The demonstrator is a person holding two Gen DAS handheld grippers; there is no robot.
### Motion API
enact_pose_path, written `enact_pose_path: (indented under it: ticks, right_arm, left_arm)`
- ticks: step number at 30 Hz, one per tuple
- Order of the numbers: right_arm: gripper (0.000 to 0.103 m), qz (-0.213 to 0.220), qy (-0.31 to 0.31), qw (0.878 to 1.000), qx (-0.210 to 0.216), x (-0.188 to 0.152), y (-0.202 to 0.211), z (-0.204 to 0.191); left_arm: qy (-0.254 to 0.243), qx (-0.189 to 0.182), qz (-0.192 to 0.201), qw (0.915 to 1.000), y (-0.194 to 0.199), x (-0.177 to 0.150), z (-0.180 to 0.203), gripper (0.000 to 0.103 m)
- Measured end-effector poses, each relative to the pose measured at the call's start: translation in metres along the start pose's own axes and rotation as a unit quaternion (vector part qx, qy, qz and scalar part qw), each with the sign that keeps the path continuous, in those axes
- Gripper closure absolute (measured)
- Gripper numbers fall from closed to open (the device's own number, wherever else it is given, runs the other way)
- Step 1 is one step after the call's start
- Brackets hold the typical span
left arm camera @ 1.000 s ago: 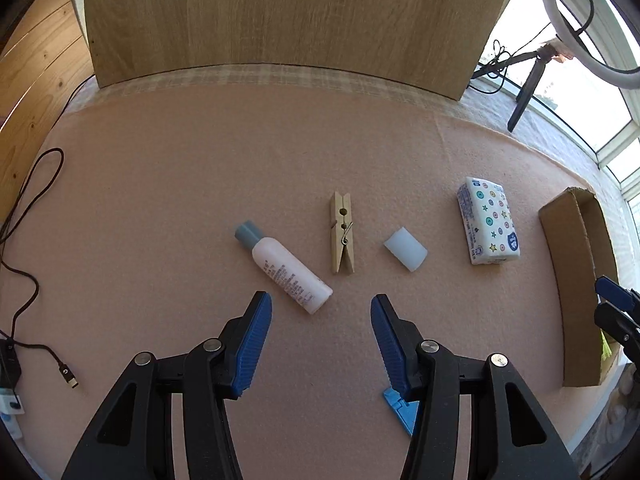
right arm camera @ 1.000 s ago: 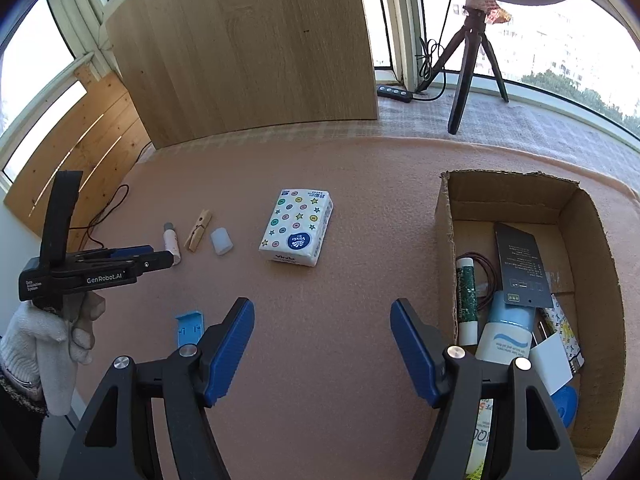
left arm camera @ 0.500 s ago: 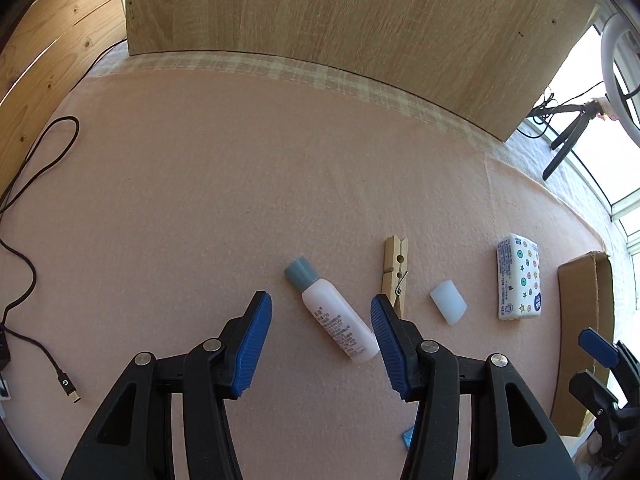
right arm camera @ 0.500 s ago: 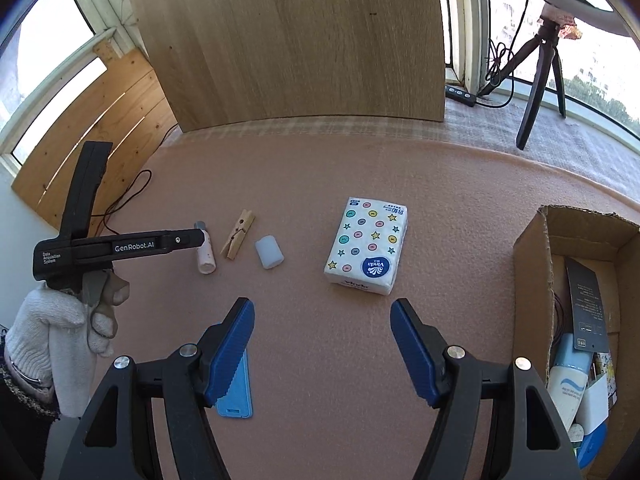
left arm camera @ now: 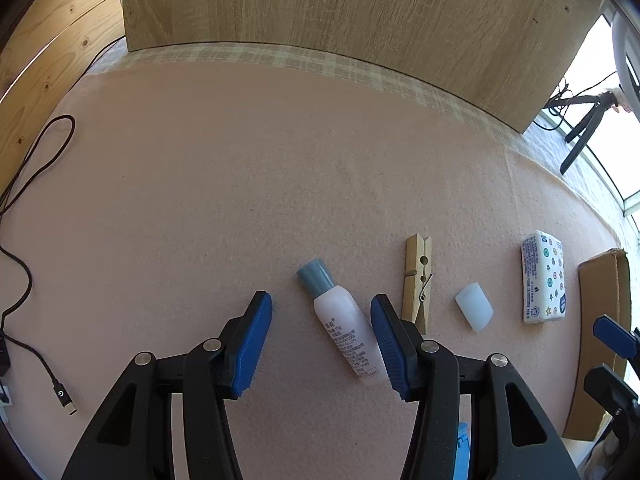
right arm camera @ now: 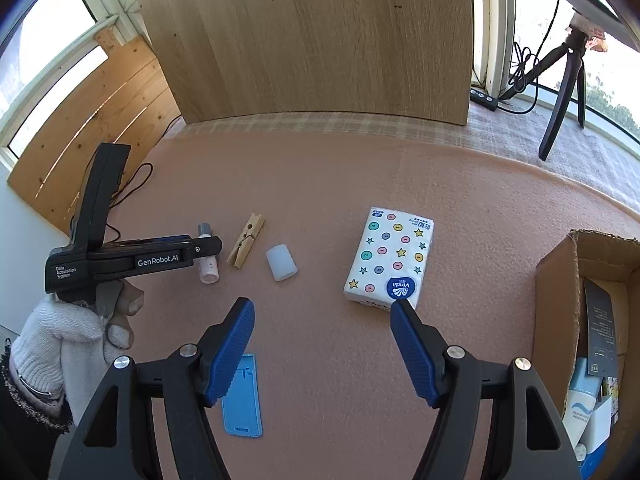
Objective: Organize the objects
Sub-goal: 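Grasp the grey-capped white bottle with the left tool while the right tool grasps the white eraser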
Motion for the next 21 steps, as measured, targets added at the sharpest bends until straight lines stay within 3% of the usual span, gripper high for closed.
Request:
enact_pose_path:
  ticks: [5, 10, 21]
  right_arm:
    - [0.037, -0.011, 0.008, 1.0, 0.007, 0.005, -0.021, -0.004]
    - [0.057, -0.04, 0.032, 0.998, 0.023, 0.009, -0.046, -0.016]
    - [0.062, -0.104, 0.065, 0.992, -0.004, 0.021, -0.103, -0.023]
  left_arm:
    - [-0.003, -0.003, 0.007, 1.0, 0.002, -0.005, 0.0, 0.048]
    - [-0.011, -0.003, 0.014, 0.9998, 0.005, -0.015, -0.001, 0.052]
    - [-0.027, -0.002, 0.026, 0.9993, 0.005, -0.02, -0.016, 0.072]
Point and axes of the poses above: each gripper's, at about its wrist camera, not at the fingertips, and y roughly against the way its jaws point, z to its right, x to its top, the point moved 1 cm from there along -y, roughly the way its jaws point, and after that the axes turned 15 degrees about x, right-handed, at the moved point
